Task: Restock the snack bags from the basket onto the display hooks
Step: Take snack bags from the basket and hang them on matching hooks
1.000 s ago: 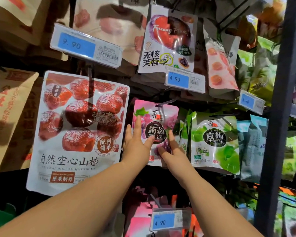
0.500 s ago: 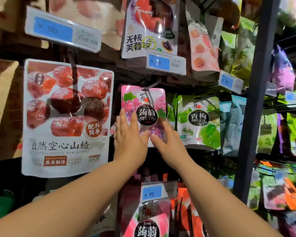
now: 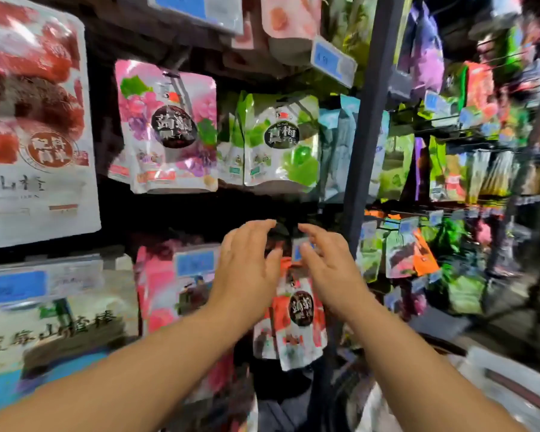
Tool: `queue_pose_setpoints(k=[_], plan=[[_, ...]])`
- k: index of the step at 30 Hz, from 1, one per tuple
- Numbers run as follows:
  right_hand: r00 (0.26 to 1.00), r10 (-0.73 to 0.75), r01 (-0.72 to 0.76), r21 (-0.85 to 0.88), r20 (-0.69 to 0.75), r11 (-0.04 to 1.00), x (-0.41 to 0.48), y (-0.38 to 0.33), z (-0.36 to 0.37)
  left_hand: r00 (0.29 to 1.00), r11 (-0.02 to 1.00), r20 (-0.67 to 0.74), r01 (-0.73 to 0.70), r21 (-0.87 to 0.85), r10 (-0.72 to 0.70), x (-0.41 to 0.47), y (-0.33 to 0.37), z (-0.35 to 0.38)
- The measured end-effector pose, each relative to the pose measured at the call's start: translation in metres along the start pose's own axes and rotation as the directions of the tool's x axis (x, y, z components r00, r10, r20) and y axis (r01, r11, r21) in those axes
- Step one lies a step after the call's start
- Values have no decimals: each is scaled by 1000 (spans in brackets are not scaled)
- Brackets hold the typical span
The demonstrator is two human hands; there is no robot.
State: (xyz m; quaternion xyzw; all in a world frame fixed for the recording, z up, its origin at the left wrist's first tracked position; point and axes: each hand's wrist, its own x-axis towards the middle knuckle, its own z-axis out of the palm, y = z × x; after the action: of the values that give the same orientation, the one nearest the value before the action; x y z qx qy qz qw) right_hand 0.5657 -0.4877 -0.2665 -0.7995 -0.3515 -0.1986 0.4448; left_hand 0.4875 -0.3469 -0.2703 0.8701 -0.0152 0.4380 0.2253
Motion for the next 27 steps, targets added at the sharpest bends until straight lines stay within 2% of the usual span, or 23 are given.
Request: queue_pose_setpoints(k=[3, 5, 7, 10, 11, 13, 17, 19, 21, 22, 24, 26, 27], plan=[[993, 118, -115, -107, 22, 988, -46, 52, -25, 967, 993, 248, 82, -89, -58, -30, 20, 55], [969, 231, -217, -146, 86, 965, -82, 84, -42, 922, 992, 381, 105, -71, -70, -56, 28, 95], [936, 332, -299, -228, 120, 927, -118, 116, -60, 855, 988, 507, 150, -40, -110, -82, 36, 131], [865, 482, -414, -342, 142, 844, -160, 157, -87, 715, 978, 682, 209, 5, -157, -112, 47, 168], [843, 521, -443, -375, 136, 814, -172, 168, -96, 674, 981, 722, 190, 32, -154, -120, 49, 177], [826, 552, -451, -454, 113, 769, -189, 183, -108, 636, 992, 762, 108, 65, -119, -130, 51, 190], [853, 509, -383, -521, 116, 762, -201, 190, -119, 593, 996, 800, 47, 77, -89, -137, 48, 200], [904, 425, -323, -590, 39, 740, -199, 188, -128, 572, 996, 816, 16, 85, -79, -136, 47, 199], [931, 337, -341, -656, -139, 673, -196, 189, -143, 570, 996, 818, 2, 88, -73, -135, 47, 197], [906, 346, -418, -655, -245, 629, -195, 189, -151, 569, 996, 818, 7, 90, -78, -135, 46, 197], [808, 420, -587, -621, -413, 519, -196, 188, -165, 559, 995, 824, 19, 97, -91, -134, 45, 197], [754, 466, -652, -612, -463, 447, -198, 191, -173, 542, 994, 834, 30, 101, -101, -134, 44, 197], [748, 473, -660, -599, -466, 454, -198, 191, -174, 535, 994, 838, 35, 101, -104, -133, 44, 196]])
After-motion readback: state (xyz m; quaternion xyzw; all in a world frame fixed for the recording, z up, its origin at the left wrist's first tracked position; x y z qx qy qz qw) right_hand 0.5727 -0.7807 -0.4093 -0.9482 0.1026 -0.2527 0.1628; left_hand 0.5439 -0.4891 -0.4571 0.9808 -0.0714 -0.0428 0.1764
